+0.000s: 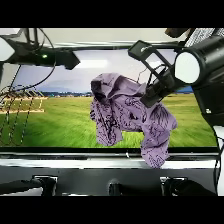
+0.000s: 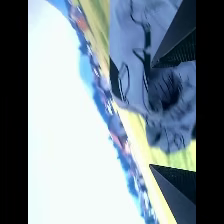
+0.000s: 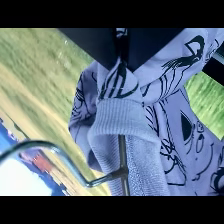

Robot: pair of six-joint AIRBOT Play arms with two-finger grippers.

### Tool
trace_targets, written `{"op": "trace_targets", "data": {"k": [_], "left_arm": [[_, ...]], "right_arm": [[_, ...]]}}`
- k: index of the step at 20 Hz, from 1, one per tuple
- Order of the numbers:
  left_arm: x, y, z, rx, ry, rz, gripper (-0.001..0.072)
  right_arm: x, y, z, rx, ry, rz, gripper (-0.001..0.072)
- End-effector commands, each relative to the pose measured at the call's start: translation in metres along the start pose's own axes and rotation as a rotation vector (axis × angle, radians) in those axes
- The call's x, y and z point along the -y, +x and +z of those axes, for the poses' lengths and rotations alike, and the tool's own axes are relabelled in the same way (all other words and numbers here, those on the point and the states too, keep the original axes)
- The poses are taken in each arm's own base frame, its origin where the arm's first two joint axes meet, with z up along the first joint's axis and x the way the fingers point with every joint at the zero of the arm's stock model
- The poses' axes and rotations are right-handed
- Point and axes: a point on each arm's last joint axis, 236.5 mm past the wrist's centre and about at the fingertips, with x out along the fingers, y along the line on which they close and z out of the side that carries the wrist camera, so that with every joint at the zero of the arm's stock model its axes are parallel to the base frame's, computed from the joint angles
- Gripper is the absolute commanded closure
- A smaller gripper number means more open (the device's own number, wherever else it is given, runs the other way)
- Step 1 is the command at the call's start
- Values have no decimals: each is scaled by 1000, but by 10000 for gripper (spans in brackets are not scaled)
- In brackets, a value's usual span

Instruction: Fold the clothes and pants, and hang the long-sleeved shirts on hangers.

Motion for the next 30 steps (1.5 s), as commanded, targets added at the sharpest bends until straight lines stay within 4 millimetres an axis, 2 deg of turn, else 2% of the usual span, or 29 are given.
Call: {"op": "trace_targets", "data": {"k": [1, 4, 8, 13, 16, 21, 26, 29, 30], "left_arm": [[-23, 1, -18, -50, 243, -41, -13], [-19, 24, -36, -98, 406, -77, -13], [-4, 57, -63, -167, 499, -164, 1], [33, 73, -78, -153, 610, -364, 0], [33, 82, -95, -198, 647, -409, 1], [43, 91, -99, -181, 668, -469, 2], [41, 111, -113, -212, 647, -502, 3], [46, 116, -115, -184, 701, -543, 177], [46, 117, -116, -185, 701, -547, 289]], "right_arm": [[-15, 10, 12, 24, -66, 63, 672], [-27, 20, 19, 28, -120, 115, 672], [-34, 23, 22, 36, -145, 144, 672], [-50, 20, 26, 62, -182, 208, 672], [-55, 18, 25, 65, -183, 231, 672], [-59, 16, 25, 68, -185, 248, 672], [-62, 12, 25, 78, -185, 259, 672], [-61, 8, 25, 88, -185, 256, 672], [-61, 8, 25, 88, -185, 256, 672]]}}
